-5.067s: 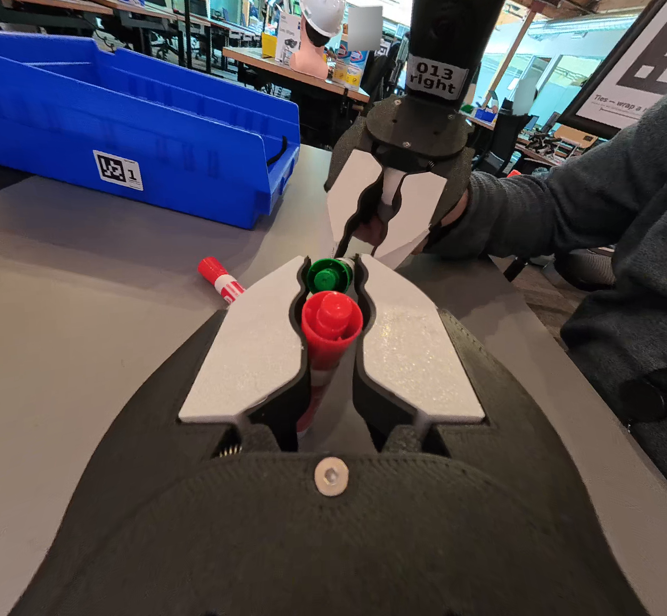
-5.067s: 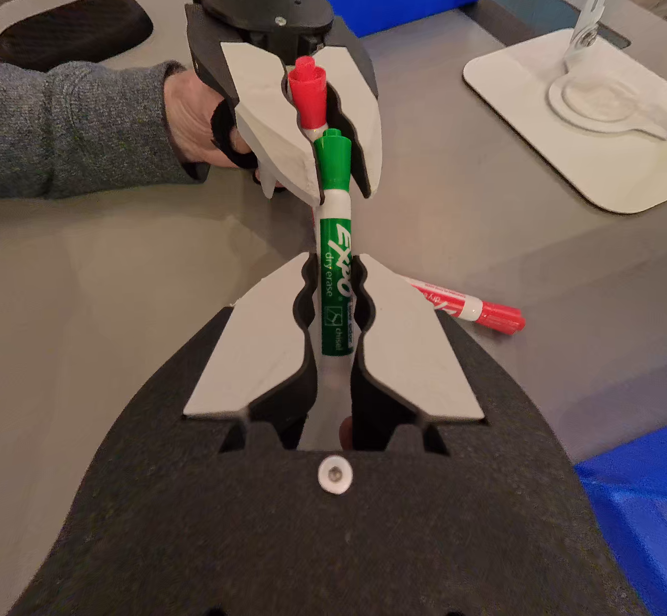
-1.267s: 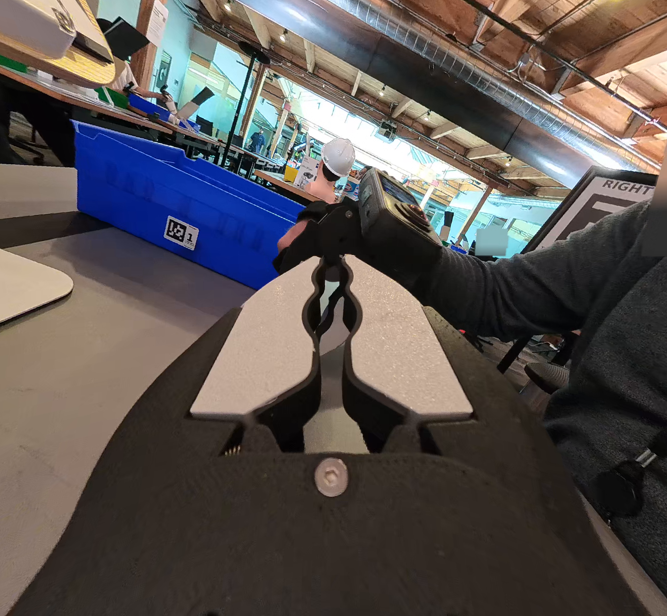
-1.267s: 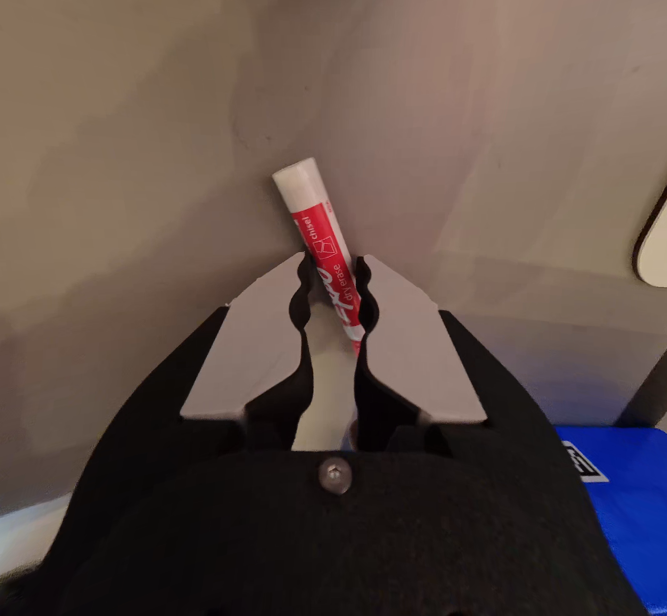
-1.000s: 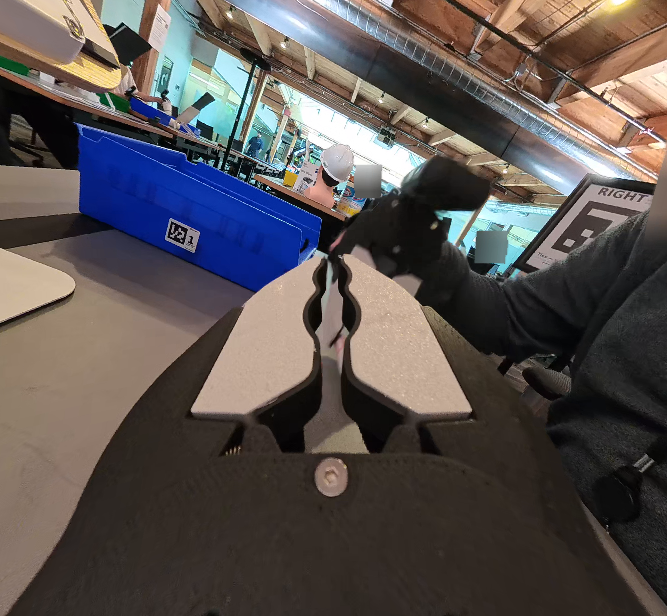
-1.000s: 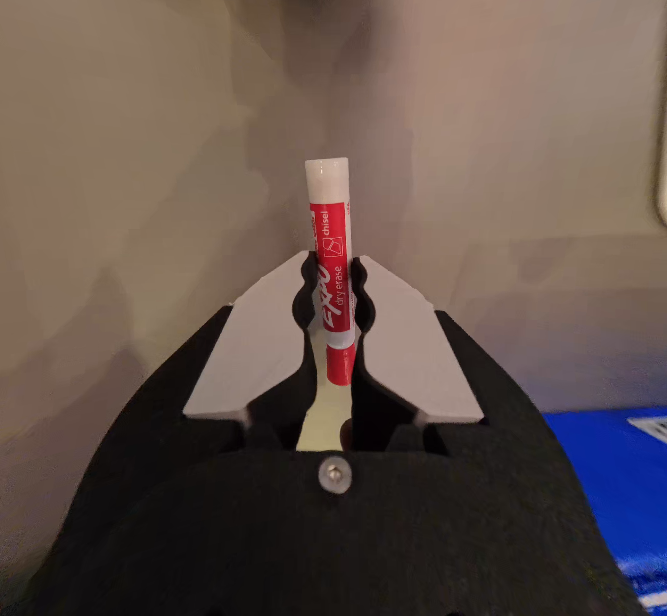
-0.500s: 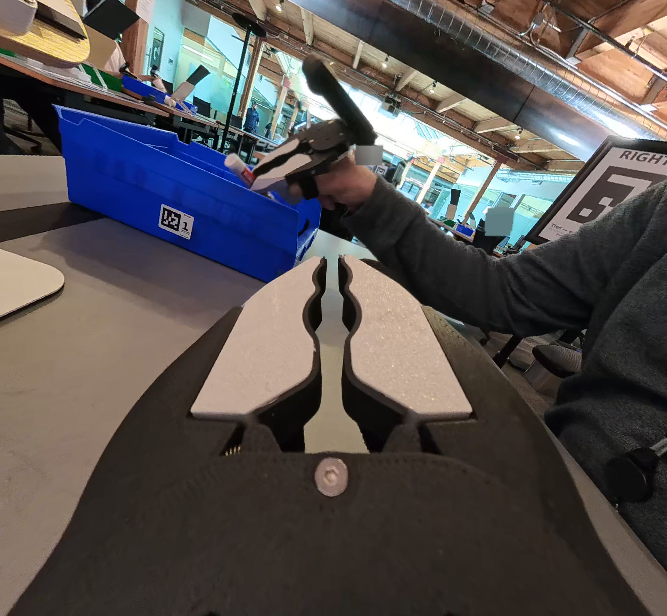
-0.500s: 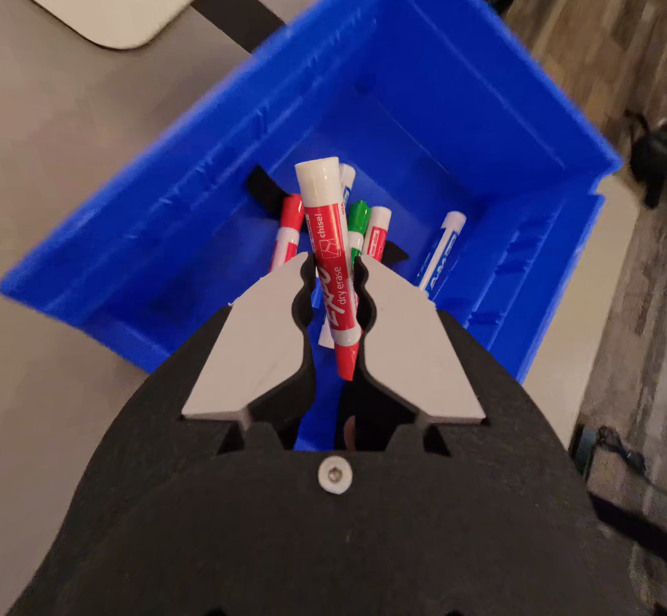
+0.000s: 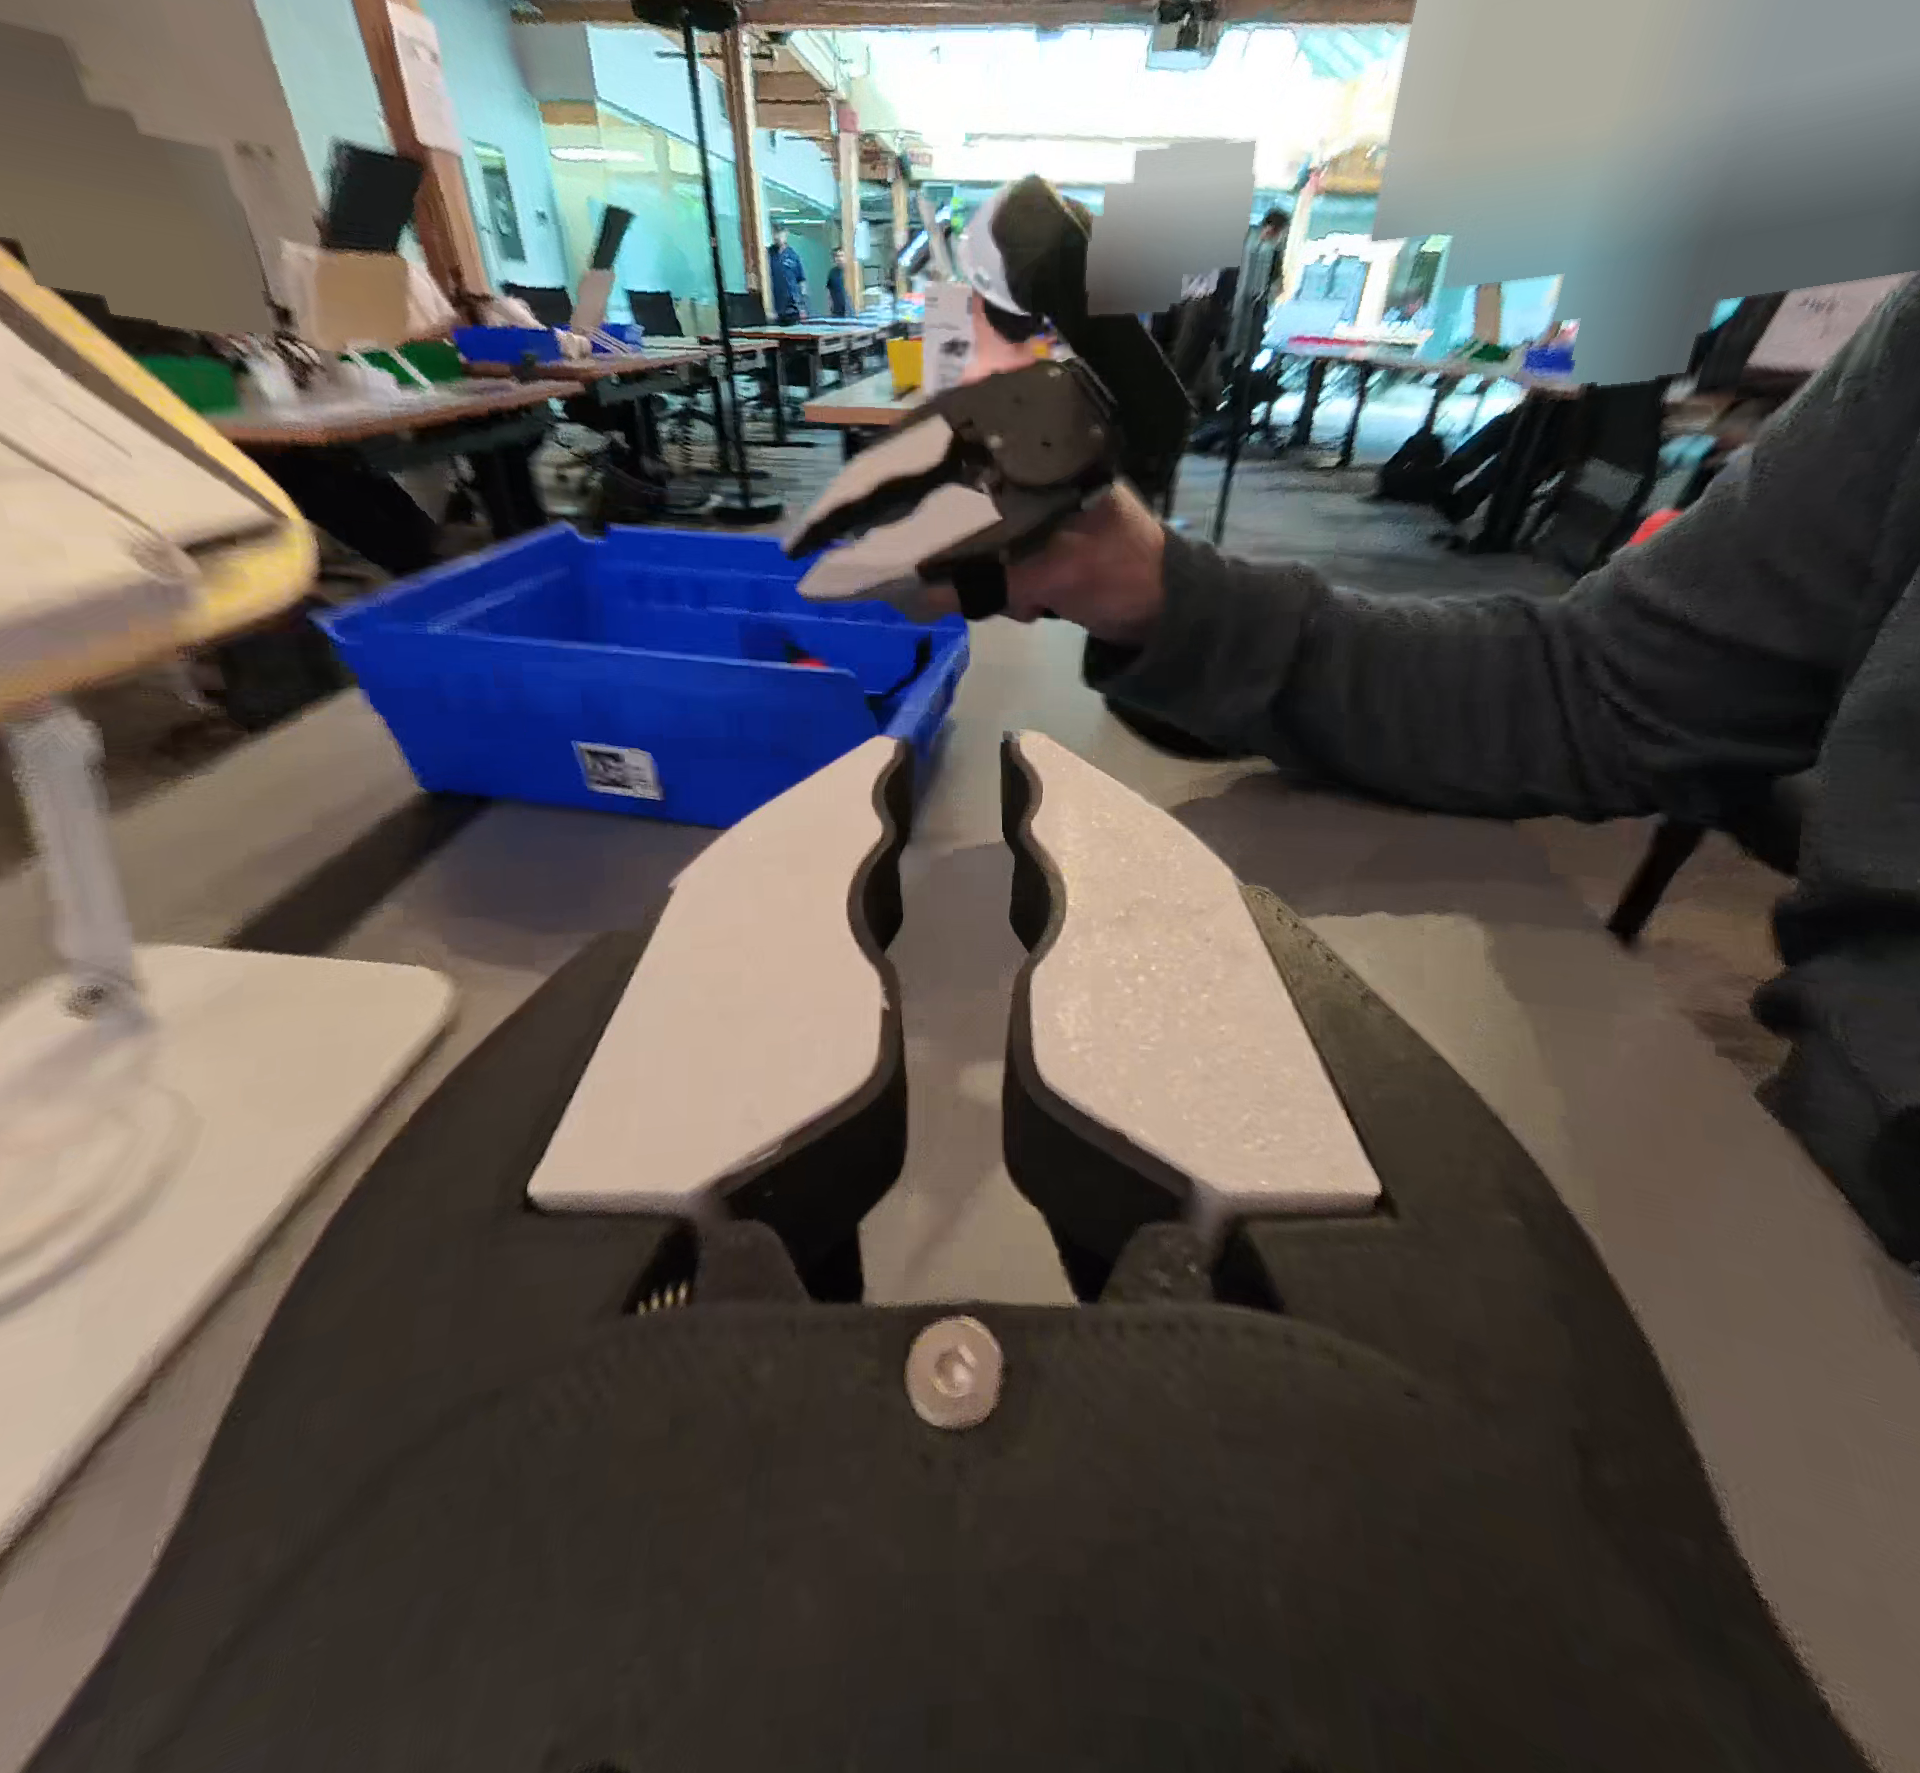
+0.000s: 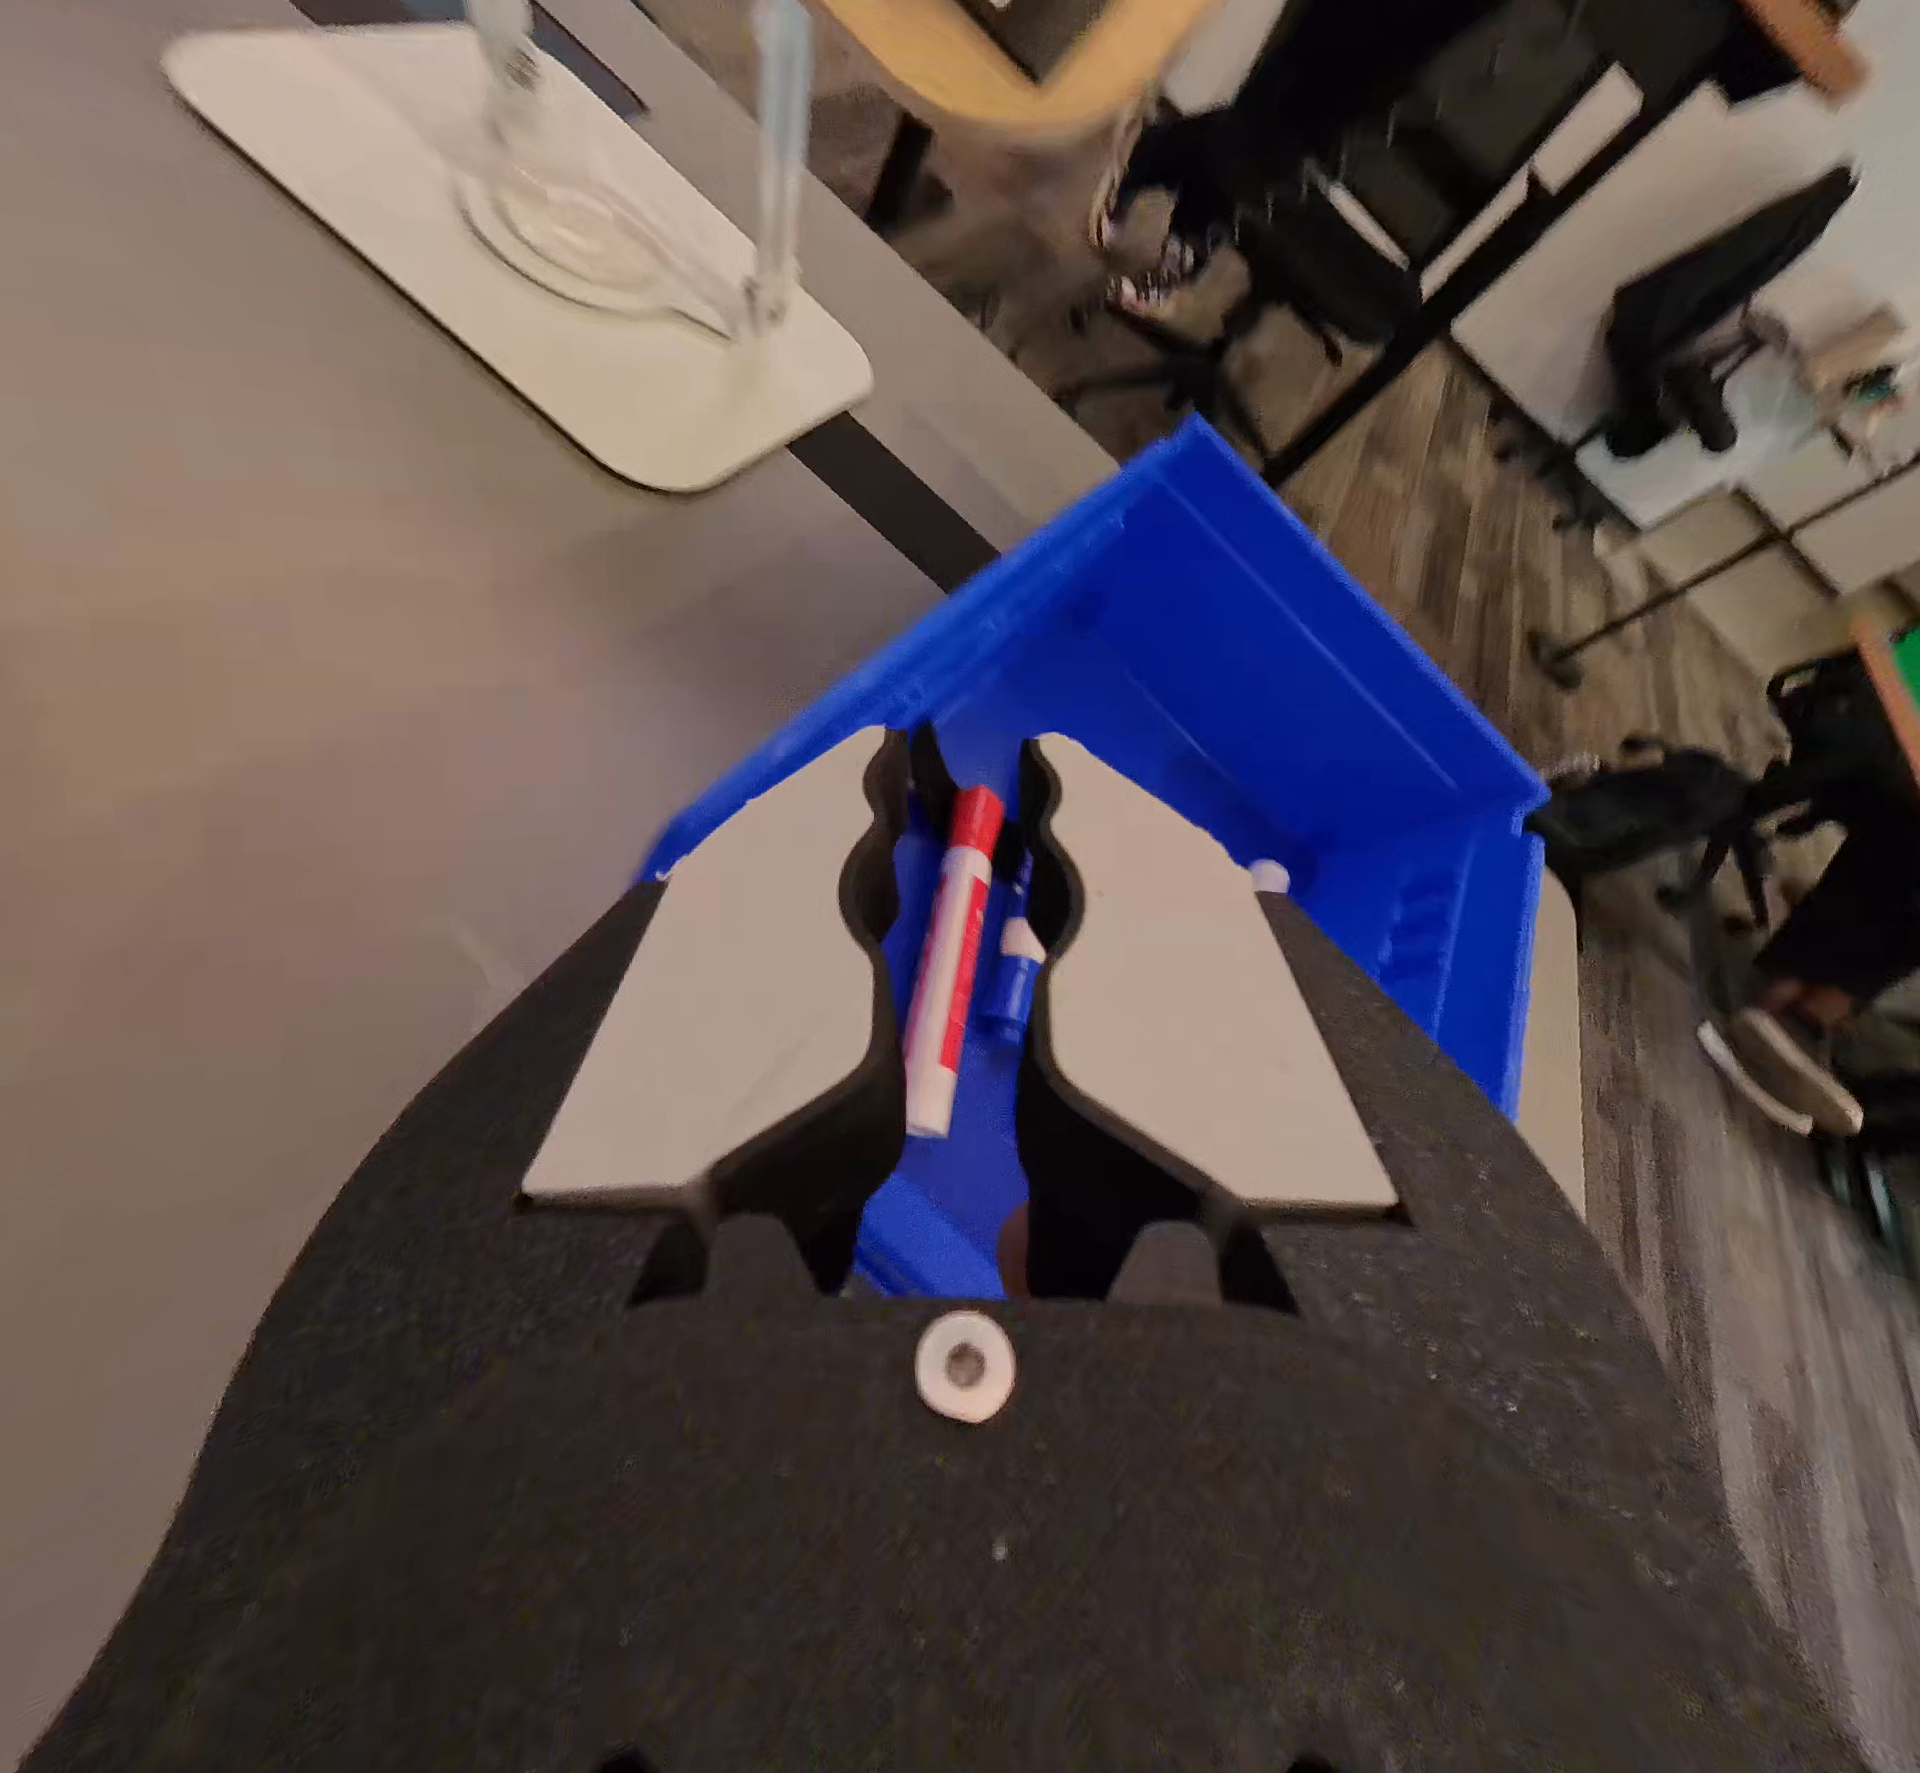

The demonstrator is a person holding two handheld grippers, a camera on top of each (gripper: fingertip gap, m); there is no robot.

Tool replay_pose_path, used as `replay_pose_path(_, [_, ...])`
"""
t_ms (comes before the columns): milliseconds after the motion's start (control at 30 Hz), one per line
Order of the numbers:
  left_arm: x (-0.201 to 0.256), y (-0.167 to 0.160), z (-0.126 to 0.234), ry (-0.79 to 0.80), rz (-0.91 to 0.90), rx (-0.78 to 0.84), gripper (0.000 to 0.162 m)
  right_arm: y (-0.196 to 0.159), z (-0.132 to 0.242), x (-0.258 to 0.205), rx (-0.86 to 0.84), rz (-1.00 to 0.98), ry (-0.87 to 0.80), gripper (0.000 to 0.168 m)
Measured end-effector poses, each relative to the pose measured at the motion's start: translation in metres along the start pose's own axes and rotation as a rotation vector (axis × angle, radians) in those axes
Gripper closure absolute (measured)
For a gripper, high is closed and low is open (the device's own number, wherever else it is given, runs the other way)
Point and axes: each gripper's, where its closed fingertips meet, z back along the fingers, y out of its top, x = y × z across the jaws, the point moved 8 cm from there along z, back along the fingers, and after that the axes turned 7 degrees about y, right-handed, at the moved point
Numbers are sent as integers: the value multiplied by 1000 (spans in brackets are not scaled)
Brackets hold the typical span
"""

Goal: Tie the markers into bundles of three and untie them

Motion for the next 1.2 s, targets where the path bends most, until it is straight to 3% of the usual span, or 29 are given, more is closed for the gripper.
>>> replay_pose_path(133, [-10,45,53,220,-248,-115,140,16,12,-41,141,49,96,151])
replay_pose_path(233, [-42,69,95,406,-379,-254,134,27,12,-74,212,113,164,155])
replay_pose_path(367, [-113,60,142,575,-448,-559,123,28,-2,-109,219,182,277,155])
replay_pose_path(600, [-219,-7,191,582,-557,-1091,114,12,-26,-139,174,236,393,155])
replay_pose_path(900, [-292,-52,203,494,-579,-1326,110,0,-44,-146,136,208,469,155])
replay_pose_path(1200, [-308,-66,204,425,-584,-1419,123,-4,-48,-146,128,174,521,155])
